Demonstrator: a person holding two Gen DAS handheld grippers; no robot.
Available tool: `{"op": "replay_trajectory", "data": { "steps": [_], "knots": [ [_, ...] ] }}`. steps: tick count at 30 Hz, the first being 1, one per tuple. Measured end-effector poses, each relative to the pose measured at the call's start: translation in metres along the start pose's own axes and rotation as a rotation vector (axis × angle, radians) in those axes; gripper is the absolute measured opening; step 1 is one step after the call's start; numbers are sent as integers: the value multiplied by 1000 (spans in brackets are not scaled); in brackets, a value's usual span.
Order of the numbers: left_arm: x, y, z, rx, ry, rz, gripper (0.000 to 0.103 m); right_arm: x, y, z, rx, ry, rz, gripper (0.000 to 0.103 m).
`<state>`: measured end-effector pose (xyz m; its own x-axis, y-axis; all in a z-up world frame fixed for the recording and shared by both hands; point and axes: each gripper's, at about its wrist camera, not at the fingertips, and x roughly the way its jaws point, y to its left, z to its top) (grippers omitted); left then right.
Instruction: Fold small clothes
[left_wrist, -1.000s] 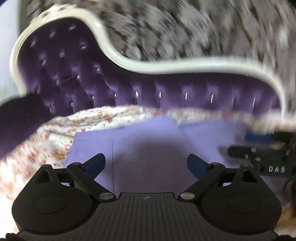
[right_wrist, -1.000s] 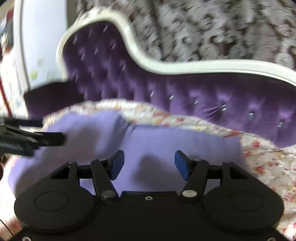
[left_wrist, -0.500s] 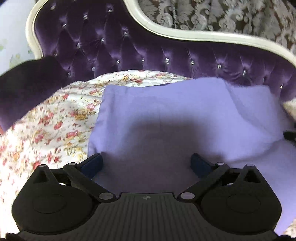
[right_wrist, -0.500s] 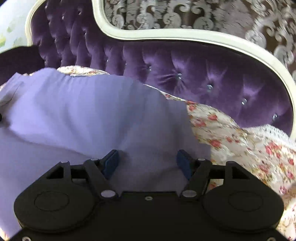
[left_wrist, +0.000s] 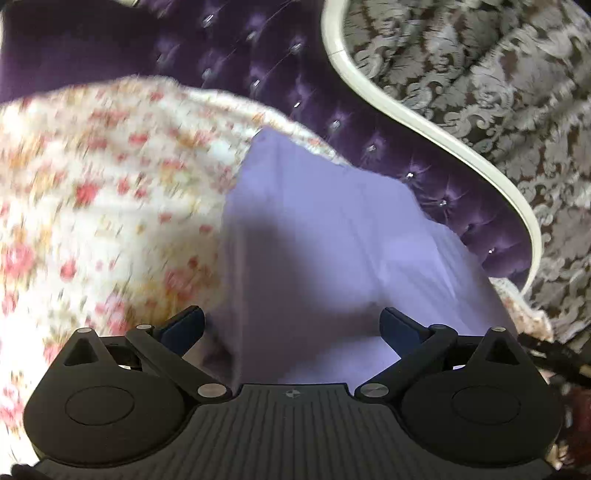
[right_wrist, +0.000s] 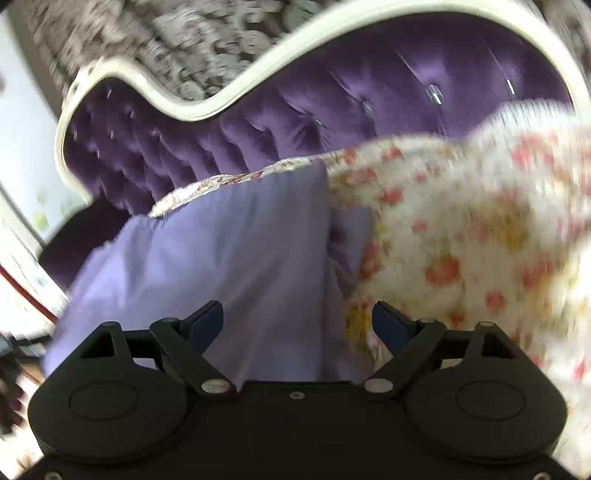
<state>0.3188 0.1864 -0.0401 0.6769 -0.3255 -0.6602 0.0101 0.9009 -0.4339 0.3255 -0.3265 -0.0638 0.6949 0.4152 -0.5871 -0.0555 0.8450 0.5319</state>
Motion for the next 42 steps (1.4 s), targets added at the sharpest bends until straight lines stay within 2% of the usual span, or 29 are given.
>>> {"op": "replay_trajectory", "data": {
  "steps": [4, 7, 8, 13, 15, 16, 17, 18, 20, 21, 23, 27, 30, 37, 40, 42],
  "knots": [
    [10, 10, 3, -55, 23, -40, 103, 9, -16, -4, 77, 25, 45, 90],
    [22, 1, 13, -35, 24, -31, 103, 22, -17, -5, 113, 39, 152, 91],
    [26, -3, 16, -29, 26, -23, 103, 27, -16, -6, 126, 40, 180, 94],
    [36, -12, 26, -23, 39, -31, 102, 45, -12, -1, 170, 14, 248, 96],
    [36, -12, 28, -47, 52, -31, 102, 49, -10, 1, 182, 20, 256, 87],
    [36, -12, 29, -58, 59, -39, 101, 50, -9, 2, 182, 25, 227, 66],
    [35, -12, 29, -68, 59, -51, 94, 49, -9, 0, 177, 31, 200, 49],
    [34, -11, 28, -79, 52, -59, 72, 48, -9, -1, 177, 29, 194, 45],
    [31, -7, 27, -102, 59, -70, 44, 41, -9, -2, 176, 16, 199, 35],
    [29, -2, 27, -141, 66, -104, 36, 37, -8, -2, 187, 14, 199, 34],
    [22, 5, 27, -209, 68, -162, 32, 28, -5, 1, 219, 10, 218, 31],
    [4, 3, 21, -232, 78, -208, 31, 3, 3, 4, 231, 15, 268, 30],
    [-15, 3, 10, -249, 79, -255, 30, -18, 8, 0, 226, 39, 262, 30],
    [-65, -2, -28, -246, 103, -296, 28, -73, -5, -27, 282, 137, 275, 30],
    [-79, -1, -45, -225, 106, -268, 28, -88, -12, -41, 282, 146, 255, 31],
    [-81, -2, -53, -178, 97, -182, 28, -90, -15, -48, 266, 133, 186, 32]
  ]
}}
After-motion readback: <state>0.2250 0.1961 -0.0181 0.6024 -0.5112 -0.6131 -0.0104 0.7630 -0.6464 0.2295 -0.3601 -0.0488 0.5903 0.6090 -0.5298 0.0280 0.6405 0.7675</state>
